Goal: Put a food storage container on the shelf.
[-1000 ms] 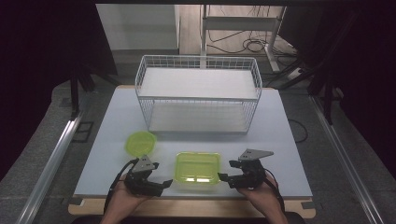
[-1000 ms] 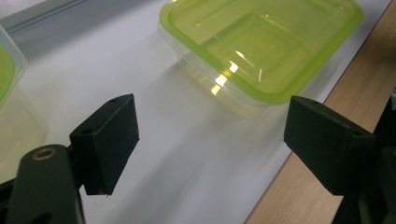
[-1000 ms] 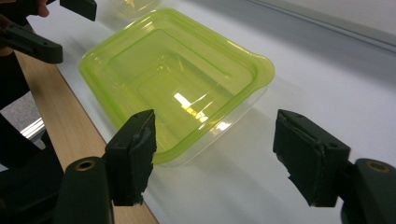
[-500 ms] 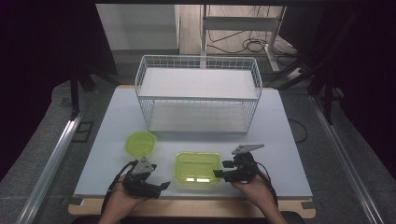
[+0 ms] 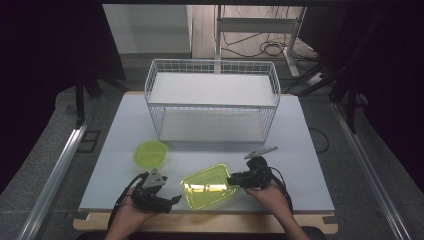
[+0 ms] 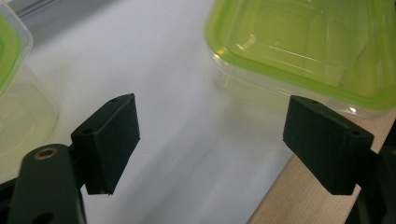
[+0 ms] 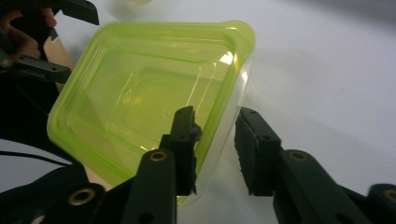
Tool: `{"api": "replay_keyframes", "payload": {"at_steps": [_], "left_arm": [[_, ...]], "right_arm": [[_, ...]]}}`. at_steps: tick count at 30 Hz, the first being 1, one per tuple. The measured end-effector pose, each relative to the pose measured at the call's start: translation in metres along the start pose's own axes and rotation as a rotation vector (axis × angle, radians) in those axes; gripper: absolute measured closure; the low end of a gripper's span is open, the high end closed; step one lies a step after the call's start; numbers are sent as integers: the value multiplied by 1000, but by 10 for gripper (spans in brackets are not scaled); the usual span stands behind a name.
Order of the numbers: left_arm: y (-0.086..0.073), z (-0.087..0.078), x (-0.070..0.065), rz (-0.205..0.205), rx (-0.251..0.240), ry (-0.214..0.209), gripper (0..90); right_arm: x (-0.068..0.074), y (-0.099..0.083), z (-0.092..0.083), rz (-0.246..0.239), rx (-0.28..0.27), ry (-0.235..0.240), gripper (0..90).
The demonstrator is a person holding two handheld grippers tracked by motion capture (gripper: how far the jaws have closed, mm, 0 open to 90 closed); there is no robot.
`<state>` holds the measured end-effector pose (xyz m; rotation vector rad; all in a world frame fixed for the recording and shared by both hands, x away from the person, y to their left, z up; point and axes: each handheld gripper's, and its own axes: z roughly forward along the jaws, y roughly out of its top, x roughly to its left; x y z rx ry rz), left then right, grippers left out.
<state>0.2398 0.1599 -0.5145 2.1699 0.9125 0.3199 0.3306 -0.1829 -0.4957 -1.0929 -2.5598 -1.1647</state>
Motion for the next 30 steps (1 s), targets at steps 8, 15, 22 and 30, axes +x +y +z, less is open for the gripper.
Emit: {"api": "replay_keyframes", "payload": {"at_steps": [8,15,22,30], "left_arm": [[-1,-7,5,-15,-25,4,188],[-2,-9,7,-14,-23,10,186],[-4,-12,11,-25,-24,22,187],[-4,-11,11,-22,-21,24,186]], "right_arm": [[-2,7,2,47,15,48,789],[-3,9,2,57,20,34,788],[-11,12,9,80,25,60,710],[-18,20,14,148,46,132,796]]}}
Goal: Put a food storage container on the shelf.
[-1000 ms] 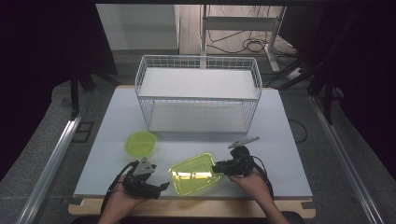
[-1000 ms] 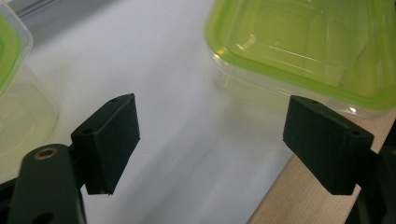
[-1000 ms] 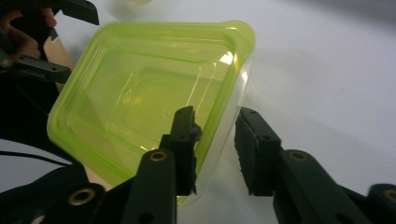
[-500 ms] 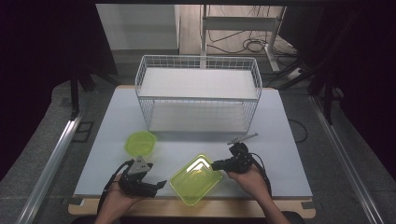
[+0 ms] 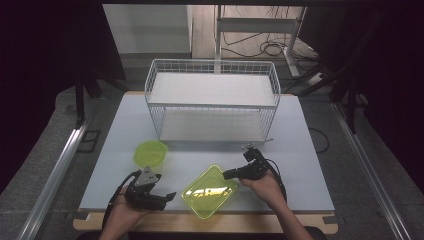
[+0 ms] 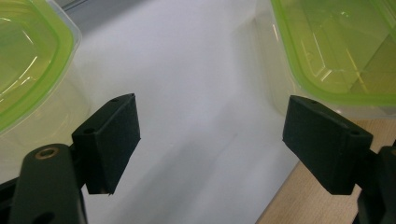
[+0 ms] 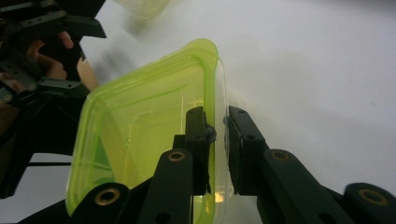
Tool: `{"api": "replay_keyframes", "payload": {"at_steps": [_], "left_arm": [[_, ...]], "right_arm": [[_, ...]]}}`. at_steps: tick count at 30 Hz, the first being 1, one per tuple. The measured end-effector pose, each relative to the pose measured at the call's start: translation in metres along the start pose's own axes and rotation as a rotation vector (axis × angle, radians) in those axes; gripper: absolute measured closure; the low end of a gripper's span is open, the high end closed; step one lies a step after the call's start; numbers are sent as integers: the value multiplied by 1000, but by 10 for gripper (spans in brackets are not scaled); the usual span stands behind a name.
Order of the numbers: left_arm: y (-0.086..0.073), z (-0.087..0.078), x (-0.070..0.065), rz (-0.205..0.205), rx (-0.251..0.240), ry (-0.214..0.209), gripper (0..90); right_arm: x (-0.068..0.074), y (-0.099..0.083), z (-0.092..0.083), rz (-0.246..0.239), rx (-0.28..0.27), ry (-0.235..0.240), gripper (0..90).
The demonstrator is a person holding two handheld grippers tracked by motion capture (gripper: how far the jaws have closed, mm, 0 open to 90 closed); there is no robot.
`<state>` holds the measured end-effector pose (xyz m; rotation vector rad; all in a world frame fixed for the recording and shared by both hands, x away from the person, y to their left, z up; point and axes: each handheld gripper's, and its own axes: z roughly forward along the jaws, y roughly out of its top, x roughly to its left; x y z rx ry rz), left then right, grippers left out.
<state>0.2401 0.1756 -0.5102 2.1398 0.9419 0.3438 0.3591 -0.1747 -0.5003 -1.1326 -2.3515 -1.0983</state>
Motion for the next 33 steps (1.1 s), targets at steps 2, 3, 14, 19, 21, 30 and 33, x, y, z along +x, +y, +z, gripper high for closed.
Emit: {"api": "replay_keyframes", "payload": {"at_steps": [2,3,14,19,21,30,33], "left_arm": [[0,0,1,-2,-1,3,187],[0,-1,1,-4,-1,3,186],[-1,0,2,-3,-1,3,187],[-1,0,1,-6,0,4,187],[-1,0,2,-8,-1,4,186],[-1,0,1,-6,2,3,187],[-1,1,1,-6,6,-1,187]], "right_arm": [[0,0,-1,0,1,6,801],[0,0,-2,12,-5,25,804],[-5,1,-24,60,-76,80,820],[-3,2,-33,61,-96,81,826],[-2,3,-36,63,-107,87,830],[-1,5,-45,64,-134,110,840],[-4,5,-44,61,-107,82,826]]}}
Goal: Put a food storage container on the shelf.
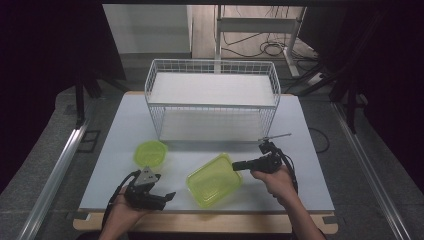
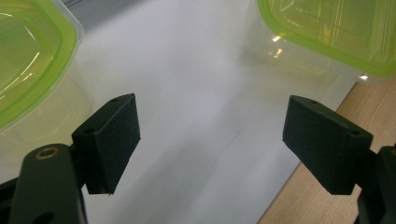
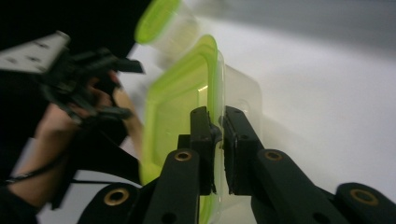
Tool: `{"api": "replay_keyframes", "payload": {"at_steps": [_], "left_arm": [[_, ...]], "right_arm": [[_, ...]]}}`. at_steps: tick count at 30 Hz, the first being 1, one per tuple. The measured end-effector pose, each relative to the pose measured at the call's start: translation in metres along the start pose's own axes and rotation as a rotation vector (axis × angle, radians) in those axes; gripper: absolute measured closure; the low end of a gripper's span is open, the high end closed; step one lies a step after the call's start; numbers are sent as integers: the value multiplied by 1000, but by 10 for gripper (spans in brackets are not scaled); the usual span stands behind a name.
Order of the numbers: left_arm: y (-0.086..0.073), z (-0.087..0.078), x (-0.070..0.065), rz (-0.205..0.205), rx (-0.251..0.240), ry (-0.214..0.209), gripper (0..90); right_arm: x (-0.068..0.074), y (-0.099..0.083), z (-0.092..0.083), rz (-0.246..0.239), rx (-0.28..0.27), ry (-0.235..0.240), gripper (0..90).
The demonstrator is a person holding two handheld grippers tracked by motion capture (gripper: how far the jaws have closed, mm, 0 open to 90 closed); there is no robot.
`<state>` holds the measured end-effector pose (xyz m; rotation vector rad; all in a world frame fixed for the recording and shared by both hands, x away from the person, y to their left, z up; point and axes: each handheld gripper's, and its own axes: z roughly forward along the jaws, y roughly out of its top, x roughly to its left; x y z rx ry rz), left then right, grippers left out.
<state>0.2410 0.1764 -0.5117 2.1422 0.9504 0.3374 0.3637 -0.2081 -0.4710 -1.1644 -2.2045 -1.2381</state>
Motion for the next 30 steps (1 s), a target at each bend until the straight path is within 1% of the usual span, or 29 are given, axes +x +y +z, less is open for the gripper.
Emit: {"api": "replay_keyframes", "payload": {"at_steps": [2,3,5,7,8,9,10,12,13,14,16,18,19,20,21,23,25,27,30], "left_arm": [[0,1,0,1,5,-4,187],[0,2,-1,3,8,-5,186],[0,3,-1,6,13,-8,186],[0,4,-2,7,16,-10,186],[0,4,-2,8,17,-11,186],[0,4,-2,8,18,-11,186],[0,4,-2,8,19,-12,186],[0,5,-2,9,20,-13,186],[0,5,-2,12,23,-13,186],[0,5,-2,13,24,-14,186],[-1,5,-2,13,27,-16,186],[-1,6,-3,15,28,-17,186],[-1,6,-3,16,29,-17,186],[-1,6,-3,18,30,-16,186],[-1,6,-3,18,30,-15,186],[-1,6,-2,16,29,-15,186],[-1,5,-2,17,29,-13,186],[-1,5,-2,16,27,-12,186],[-1,5,-1,16,27,-11,187]], "right_arm": [[-3,-1,1,-21,48,-70,809],[-6,-2,2,-25,69,-97,805],[-13,-4,3,-6,88,-96,802],[-18,-7,4,3,105,-106,792],[-20,-7,4,11,99,-89,786],[-22,-7,4,12,98,-83,779],[-23,-7,5,10,101,-91,763],[-23,-6,8,-1,123,-120,697],[-25,-5,10,-1,137,-118,695],[-26,-4,11,4,141,-101,695],[-28,-1,14,18,160,-93,719],[-30,2,15,49,186,-70,745],[-31,3,15,68,198,-50,771],[-32,4,16,78,203,-17,794],[-31,4,16,84,205,1,805],[-28,5,16,72,220,-9,810],[-27,4,13,79,211,14,814],[-27,3,12,80,204,20,816],[-26,1,8,78,188,15,818]]}}
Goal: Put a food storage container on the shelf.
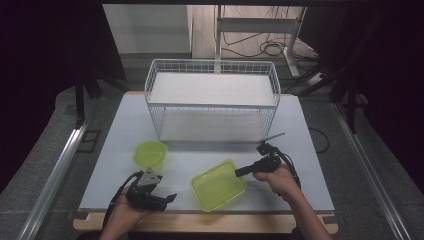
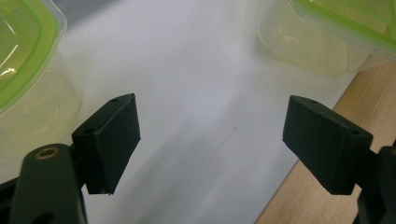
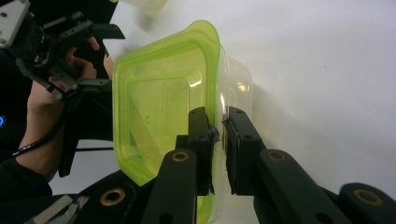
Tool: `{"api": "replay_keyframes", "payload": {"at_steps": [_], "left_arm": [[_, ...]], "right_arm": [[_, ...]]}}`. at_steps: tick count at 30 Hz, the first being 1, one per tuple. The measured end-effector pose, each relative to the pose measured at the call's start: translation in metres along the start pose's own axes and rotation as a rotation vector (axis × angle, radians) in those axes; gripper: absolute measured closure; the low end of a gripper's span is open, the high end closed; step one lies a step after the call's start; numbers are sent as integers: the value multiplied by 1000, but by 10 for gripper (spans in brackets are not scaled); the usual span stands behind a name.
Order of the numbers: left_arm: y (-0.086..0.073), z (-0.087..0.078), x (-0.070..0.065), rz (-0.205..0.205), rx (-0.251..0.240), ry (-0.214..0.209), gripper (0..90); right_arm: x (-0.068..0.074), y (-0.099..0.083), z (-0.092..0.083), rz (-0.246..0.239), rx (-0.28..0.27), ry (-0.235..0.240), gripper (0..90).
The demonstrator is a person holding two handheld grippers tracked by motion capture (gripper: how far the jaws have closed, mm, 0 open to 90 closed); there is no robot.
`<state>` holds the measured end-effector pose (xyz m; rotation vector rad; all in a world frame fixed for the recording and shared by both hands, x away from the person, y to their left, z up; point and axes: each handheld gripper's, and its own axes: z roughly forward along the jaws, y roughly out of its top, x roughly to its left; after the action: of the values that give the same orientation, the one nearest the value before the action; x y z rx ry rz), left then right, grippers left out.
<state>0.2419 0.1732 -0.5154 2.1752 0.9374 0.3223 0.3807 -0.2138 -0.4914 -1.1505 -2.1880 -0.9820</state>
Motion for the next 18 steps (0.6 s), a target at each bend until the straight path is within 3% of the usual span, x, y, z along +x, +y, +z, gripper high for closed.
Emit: {"api": "replay_keyframes", "payload": {"at_steps": [18], "left_arm": [[0,-1,0,-1,0,3,186]], "right_arm": [[16,-1,-26,-42,-116,18,821]]}}
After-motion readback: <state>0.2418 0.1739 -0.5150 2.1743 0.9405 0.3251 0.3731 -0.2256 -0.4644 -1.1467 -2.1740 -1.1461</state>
